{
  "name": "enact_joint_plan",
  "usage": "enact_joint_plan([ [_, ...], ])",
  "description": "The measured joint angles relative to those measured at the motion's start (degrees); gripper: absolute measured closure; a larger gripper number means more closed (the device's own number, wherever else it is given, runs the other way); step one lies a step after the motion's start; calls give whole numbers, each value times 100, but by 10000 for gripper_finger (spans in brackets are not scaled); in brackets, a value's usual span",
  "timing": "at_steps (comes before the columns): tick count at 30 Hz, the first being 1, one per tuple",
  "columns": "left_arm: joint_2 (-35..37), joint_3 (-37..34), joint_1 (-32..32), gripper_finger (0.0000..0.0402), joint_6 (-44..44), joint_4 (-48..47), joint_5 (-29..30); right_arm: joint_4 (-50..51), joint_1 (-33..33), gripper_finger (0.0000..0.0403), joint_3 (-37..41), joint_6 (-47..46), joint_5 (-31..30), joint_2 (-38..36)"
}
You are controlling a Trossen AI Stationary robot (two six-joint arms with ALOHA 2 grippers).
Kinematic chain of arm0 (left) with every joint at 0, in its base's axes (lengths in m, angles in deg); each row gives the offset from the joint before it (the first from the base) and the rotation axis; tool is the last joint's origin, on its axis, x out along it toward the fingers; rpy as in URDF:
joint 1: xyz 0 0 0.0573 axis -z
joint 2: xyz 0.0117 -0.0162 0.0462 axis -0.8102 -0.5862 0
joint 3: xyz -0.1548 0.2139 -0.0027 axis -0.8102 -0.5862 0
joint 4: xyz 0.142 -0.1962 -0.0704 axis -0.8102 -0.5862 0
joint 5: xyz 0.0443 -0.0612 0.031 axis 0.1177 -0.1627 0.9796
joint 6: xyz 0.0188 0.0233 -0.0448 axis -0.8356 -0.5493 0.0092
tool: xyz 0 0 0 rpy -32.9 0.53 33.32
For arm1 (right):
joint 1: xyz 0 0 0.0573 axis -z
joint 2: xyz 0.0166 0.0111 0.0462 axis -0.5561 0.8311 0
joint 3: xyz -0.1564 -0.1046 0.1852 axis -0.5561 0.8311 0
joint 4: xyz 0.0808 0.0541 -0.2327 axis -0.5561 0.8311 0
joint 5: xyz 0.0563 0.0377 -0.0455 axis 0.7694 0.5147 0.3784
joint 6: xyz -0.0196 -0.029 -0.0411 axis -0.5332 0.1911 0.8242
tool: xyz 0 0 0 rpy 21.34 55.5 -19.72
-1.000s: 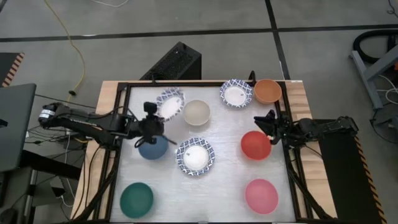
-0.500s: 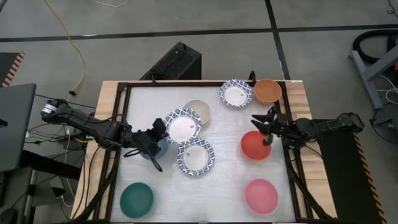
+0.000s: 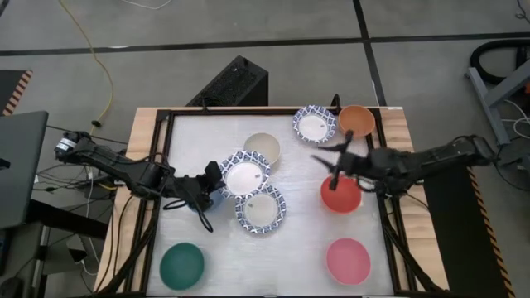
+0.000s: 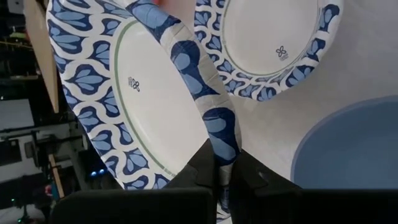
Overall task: Nest bowls inside each other by size order
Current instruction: Stack the top left white blue bowl into the center white blue bowl
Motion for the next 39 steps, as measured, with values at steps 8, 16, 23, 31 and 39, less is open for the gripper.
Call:
enact_joint_plan([
  [8,-2,0,0,401,9,-4,-35,-14,-4,239,-1075,282,362,1860],
  [16,-2,0,-2,401,9,-33,-317,223,-204,156,-2253,1097,157,3165],
  [23,-4,-2,-6,401,-57,-74,-450,1416,-399,148,-3113,1232,131,3899],
  [31,-2,-2,-11,401,-61,-367,-53,1973,-588,148,-3648,1280,-568,4067],
  [39,-2,-2,-60,401,-52,-498,122,1990,-1125,148,-3760,1210,-460,3787],
])
